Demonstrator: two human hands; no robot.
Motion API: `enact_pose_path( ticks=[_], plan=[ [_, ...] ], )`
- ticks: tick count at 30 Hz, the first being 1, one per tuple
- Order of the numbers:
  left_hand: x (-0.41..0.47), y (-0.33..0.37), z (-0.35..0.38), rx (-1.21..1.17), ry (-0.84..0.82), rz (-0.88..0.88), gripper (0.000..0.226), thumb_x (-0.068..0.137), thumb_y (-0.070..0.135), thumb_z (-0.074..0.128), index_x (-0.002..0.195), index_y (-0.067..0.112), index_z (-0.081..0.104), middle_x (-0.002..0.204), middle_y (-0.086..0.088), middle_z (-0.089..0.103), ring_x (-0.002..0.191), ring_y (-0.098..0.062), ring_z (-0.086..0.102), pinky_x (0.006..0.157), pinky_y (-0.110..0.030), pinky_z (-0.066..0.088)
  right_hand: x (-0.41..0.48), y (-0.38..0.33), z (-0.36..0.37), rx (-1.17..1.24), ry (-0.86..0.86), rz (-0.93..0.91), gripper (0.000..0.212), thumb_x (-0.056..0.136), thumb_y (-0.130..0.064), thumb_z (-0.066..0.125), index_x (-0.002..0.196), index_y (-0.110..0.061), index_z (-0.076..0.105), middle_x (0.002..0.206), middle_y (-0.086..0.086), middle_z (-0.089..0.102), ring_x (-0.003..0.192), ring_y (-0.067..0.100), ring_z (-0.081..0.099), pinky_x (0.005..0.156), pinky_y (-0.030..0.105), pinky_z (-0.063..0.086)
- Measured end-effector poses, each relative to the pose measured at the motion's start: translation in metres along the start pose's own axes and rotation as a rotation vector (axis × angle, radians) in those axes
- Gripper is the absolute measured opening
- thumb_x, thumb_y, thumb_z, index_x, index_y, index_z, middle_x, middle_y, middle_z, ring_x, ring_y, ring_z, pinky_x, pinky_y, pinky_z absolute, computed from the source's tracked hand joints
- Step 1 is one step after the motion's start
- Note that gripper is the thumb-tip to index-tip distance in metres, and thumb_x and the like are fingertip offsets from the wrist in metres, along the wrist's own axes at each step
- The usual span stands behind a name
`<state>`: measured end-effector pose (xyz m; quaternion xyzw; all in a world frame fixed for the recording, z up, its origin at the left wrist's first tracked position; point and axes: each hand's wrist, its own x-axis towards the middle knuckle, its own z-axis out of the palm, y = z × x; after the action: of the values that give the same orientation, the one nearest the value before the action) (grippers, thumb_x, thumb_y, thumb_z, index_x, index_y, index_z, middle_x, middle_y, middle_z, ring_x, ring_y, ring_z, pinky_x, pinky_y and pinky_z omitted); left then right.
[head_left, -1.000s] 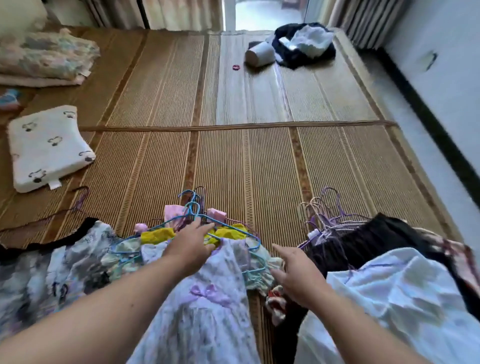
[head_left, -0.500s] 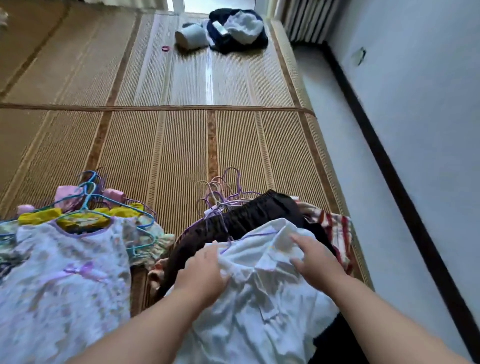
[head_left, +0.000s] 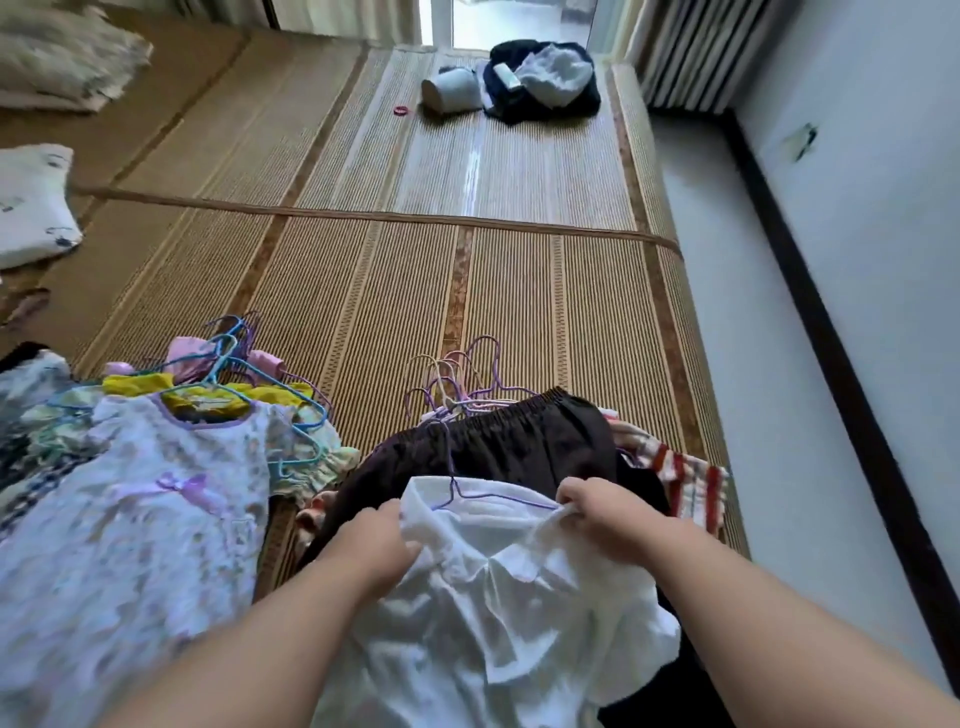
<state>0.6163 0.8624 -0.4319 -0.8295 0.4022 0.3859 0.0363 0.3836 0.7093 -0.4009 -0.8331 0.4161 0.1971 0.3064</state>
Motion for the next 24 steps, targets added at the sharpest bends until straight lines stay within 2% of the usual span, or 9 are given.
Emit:
enact_pose_path(
  ticks=[2, 4, 6, 9, 12, 14, 17, 21, 24],
  plan=[
    [-0.017, 0.003, -0.008, -0.023, 0.022, -0.007, 0.072, 0.086, 0.037, 0.054, 0.146, 0.014, 0.023, 0.14, -0.013, 0.044, 0.126, -0.031, 0.046, 0.103, -0.037, 0.039, -0.023, -0.01, -0.01, 0.087, 0.084, -0.027, 0.015, 0.087, -0.014, 0.051, 0.086, -0.029, 0.048, 0.079, -0.002, 0.049, 0.077, 0.02, 0.052, 0.058, 0.027, 0.032],
    [-0.041, 0.003, -0.025, -0.06, 0.056, -0.007, 0.082, 0.086, 0.032, 0.052, 0.151, 0.017, 0.005, 0.148, -0.012, 0.035, 0.132, -0.03, 0.039, 0.107, -0.039, 0.034, -0.047, -0.027, -0.028, 0.121, 0.147, -0.07, 0.019, 0.086, -0.014, 0.054, 0.081, -0.031, 0.048, 0.072, -0.006, 0.052, 0.069, 0.016, 0.051, 0.056, 0.029, 0.038],
    [-0.068, -0.004, -0.051, -0.096, 0.076, 0.015, 0.073, 0.085, 0.026, 0.051, 0.149, 0.017, 0.016, 0.144, -0.012, 0.043, 0.129, -0.029, 0.043, 0.104, -0.038, 0.037, -0.071, -0.053, -0.051, 0.107, 0.191, -0.152, 0.019, 0.085, -0.021, 0.06, 0.076, -0.035, 0.05, 0.068, -0.007, 0.056, 0.066, 0.01, 0.054, 0.058, 0.027, 0.042],
    [-0.107, -0.029, -0.089, -0.159, 0.103, 0.056, 0.038, 0.084, 0.019, 0.048, 0.121, 0.024, 0.052, 0.126, -0.008, 0.058, 0.115, -0.026, 0.053, 0.093, -0.033, 0.044, -0.101, -0.101, -0.084, 0.057, 0.201, -0.278, 0.026, 0.083, -0.029, 0.064, 0.069, -0.044, 0.049, 0.063, -0.012, 0.057, 0.062, -0.006, 0.053, 0.054, 0.013, 0.04],
    [-0.149, -0.062, -0.116, -0.3, 0.122, 0.127, 0.024, 0.092, 0.013, 0.044, 0.107, 0.02, 0.061, 0.099, 0.001, 0.064, 0.1, -0.019, 0.055, 0.08, -0.019, 0.045, -0.12, -0.158, -0.105, 0.078, 0.12, -0.341, 0.023, 0.082, -0.028, 0.065, 0.074, -0.046, 0.054, 0.066, -0.015, 0.059, 0.059, -0.01, 0.053, 0.051, 0.008, 0.04],
    [-0.182, -0.083, -0.134, -0.356, 0.168, 0.169, 0.022, 0.096, 0.011, 0.044, 0.094, 0.025, 0.061, 0.087, 0.008, 0.059, 0.093, -0.016, 0.053, 0.068, -0.01, 0.039, -0.129, -0.201, -0.111, 0.113, 0.036, -0.395, 0.024, 0.082, -0.021, 0.063, 0.079, -0.044, 0.059, 0.073, -0.018, 0.063, 0.063, -0.004, 0.057, 0.056, 0.011, 0.044],
    [-0.233, -0.121, -0.158, -0.383, 0.328, 0.138, 0.009, 0.094, 0.023, 0.052, 0.087, 0.028, 0.055, 0.097, 0.001, 0.061, 0.094, -0.017, 0.055, 0.078, -0.026, 0.041, -0.134, -0.261, -0.114, 0.159, -0.014, -0.475, 0.029, 0.081, -0.011, 0.061, 0.082, -0.04, 0.063, 0.083, -0.007, 0.069, 0.073, 0.013, 0.064, 0.067, 0.03, 0.053],
    [-0.298, -0.197, -0.192, -0.482, 0.564, 0.018, 0.005, 0.093, 0.021, 0.055, 0.094, 0.024, 0.058, 0.104, -0.001, 0.065, 0.097, -0.018, 0.058, 0.083, -0.031, 0.044, -0.133, -0.345, -0.116, 0.23, 0.043, -0.599, 0.033, 0.08, -0.009, 0.062, 0.075, -0.041, 0.063, 0.067, -0.012, 0.061, 0.055, -0.005, 0.051, 0.056, 0.018, 0.045],
    [-0.34, -0.255, -0.218, -0.456, 0.729, -0.116, 0.013, 0.093, 0.019, 0.055, 0.086, 0.028, 0.051, 0.101, -0.004, 0.065, 0.093, -0.02, 0.058, 0.071, -0.027, 0.037, -0.134, -0.413, -0.111, 0.284, 0.07, -0.708, 0.033, 0.081, -0.009, 0.064, 0.076, -0.041, 0.063, 0.069, -0.014, 0.061, 0.056, -0.008, 0.051, 0.055, 0.009, 0.042]
  ],
)
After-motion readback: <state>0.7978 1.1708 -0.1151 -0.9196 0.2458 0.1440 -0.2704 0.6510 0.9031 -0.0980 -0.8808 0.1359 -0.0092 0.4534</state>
